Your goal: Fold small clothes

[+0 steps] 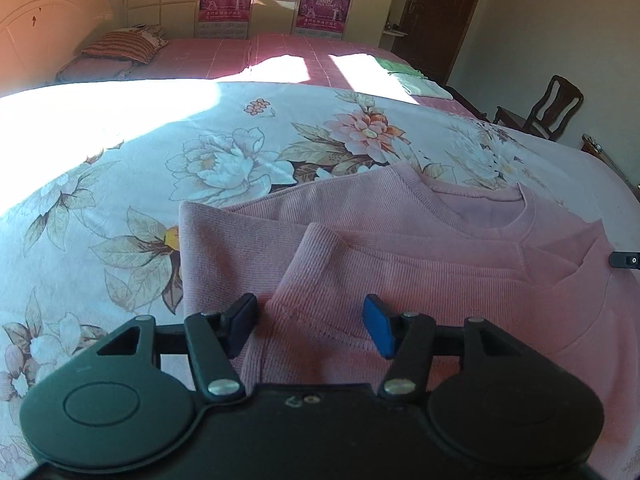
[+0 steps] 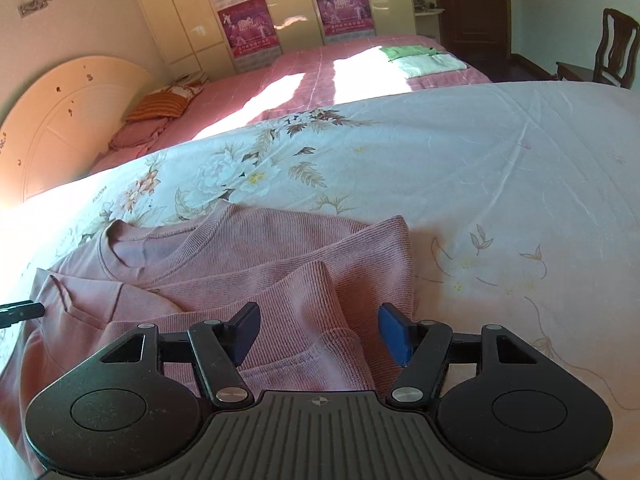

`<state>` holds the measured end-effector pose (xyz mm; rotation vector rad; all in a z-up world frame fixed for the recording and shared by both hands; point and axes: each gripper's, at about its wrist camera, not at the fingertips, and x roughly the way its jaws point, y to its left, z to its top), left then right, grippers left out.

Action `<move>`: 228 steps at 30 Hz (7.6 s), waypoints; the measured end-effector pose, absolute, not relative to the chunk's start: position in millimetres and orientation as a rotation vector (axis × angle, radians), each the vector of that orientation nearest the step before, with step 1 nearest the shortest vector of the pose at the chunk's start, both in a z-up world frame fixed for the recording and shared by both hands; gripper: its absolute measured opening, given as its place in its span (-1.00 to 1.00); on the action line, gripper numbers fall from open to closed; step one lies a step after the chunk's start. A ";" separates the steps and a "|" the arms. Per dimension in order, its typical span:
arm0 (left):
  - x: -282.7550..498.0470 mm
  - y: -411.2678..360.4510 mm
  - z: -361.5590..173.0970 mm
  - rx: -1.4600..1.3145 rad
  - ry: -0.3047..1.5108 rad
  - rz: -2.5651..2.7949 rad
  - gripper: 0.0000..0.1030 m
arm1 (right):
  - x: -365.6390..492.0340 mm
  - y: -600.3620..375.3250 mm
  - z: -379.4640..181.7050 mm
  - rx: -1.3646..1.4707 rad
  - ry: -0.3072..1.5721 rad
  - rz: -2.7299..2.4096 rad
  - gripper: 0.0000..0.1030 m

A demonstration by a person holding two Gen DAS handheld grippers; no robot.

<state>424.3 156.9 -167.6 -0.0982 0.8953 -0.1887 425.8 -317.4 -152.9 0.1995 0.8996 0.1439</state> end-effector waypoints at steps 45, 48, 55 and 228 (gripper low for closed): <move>376.3 143.7 -135.3 -0.212 0.673 -0.065 -0.31 | 434.5 -289.7 -124.1 0.130 0.751 0.071 -0.80; 361.9 119.0 -139.9 -0.183 0.707 -0.131 -0.30 | 416.7 -261.1 -124.8 0.124 0.772 0.156 -0.80; 338.3 126.1 -175.7 -0.163 0.775 -0.043 -0.29 | 388.8 -214.3 -160.3 0.020 0.852 0.190 -0.80; 292.0 116.1 -113.8 -0.456 0.488 -0.114 -0.81 | 337.9 -127.0 -166.6 0.038 0.769 0.209 -0.16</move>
